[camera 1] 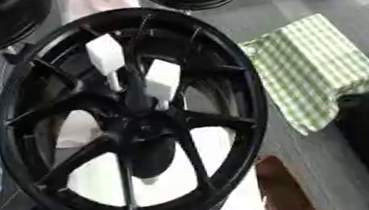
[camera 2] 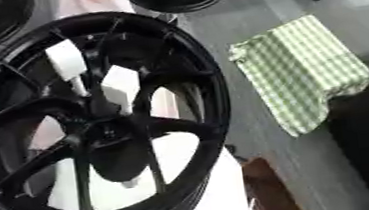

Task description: Pull the pin out of the wheel hub.

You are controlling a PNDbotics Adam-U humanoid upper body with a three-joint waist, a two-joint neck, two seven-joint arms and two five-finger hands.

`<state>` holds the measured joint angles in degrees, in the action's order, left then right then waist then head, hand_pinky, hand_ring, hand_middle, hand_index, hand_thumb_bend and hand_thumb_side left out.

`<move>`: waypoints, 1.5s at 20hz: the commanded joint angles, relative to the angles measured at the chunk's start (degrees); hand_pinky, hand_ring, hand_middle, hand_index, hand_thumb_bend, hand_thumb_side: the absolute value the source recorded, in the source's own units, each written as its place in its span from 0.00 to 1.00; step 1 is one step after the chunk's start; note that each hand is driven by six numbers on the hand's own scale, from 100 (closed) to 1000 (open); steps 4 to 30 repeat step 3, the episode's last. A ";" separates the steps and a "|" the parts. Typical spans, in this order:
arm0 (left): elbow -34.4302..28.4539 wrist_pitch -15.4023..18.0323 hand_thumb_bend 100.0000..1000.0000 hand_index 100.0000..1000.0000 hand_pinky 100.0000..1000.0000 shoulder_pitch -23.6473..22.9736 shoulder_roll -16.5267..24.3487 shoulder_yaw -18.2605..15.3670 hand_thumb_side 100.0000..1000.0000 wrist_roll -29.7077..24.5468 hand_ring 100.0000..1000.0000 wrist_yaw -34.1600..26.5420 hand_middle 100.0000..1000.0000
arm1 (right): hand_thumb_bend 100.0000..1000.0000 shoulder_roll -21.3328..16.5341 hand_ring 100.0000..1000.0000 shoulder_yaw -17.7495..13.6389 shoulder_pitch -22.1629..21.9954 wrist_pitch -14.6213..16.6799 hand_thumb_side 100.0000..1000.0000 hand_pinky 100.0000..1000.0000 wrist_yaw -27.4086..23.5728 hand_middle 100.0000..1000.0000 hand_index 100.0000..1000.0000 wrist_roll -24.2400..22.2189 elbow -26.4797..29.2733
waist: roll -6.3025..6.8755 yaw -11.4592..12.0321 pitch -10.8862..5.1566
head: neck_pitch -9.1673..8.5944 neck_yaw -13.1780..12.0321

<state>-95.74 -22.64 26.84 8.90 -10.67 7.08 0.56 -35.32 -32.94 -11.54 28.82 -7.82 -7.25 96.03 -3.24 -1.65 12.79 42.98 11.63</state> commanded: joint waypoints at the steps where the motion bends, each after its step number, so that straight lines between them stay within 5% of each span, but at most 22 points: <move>1: -1.29 0.09 0.04 0.72 0.67 1.17 -0.12 0.41 0.91 -0.38 0.62 0.29 0.44 | 0.59 0.57 0.65 2.21 2.18 -4.14 0.09 0.67 -1.44 0.61 0.75 1.38 5.09 | 0.18 0.12 -1.09 | 0.01 0.19; 3: -1.56 0.14 0.04 0.72 0.67 1.30 -0.80 0.74 0.90 -0.63 0.62 0.21 0.44 | 0.59 3.09 0.64 5.04 5.10 -7.78 0.15 0.66 -2.29 0.61 0.76 -0.78 5.40 | 0.51 0.45 -1.28 | -0.20 0.19; 30: -1.56 0.14 0.04 0.72 0.67 1.30 -0.80 0.74 0.90 -0.63 0.62 0.21 0.44 | 0.59 3.09 0.64 5.04 5.10 -7.78 0.15 0.66 -2.29 0.61 0.76 -0.78 5.40 | 0.51 0.45 -1.28 | -0.20 0.19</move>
